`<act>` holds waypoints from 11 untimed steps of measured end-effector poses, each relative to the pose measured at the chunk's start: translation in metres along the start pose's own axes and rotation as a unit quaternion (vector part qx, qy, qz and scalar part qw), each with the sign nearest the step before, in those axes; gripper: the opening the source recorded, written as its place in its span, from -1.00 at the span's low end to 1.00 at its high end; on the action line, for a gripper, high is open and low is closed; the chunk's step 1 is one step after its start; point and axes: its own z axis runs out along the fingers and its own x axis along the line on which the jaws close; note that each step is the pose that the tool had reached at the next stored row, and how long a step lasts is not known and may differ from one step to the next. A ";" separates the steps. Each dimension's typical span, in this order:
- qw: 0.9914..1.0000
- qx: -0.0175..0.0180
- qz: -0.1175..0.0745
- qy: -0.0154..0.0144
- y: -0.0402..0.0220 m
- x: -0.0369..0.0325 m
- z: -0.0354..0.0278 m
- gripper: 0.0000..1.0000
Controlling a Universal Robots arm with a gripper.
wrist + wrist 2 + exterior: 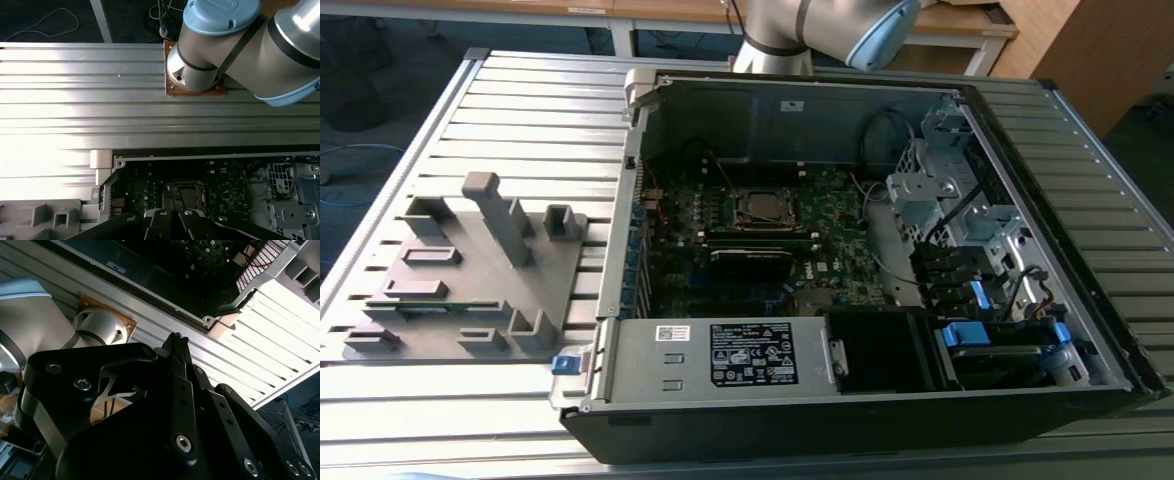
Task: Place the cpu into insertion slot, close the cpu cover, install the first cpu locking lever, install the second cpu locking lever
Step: 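Install the first cpu locking lever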
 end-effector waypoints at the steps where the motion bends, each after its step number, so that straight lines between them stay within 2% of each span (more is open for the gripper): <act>1: 1.000 0.000 0.000 0.000 0.0000 0.0000 0.0000 -0.79; 4: 1.000 0.000 0.000 0.000 -0.0003 0.0001 0.0013 -0.79; 11: 1.000 0.000 0.000 0.000 -0.0034 0.0008 0.0135 -0.79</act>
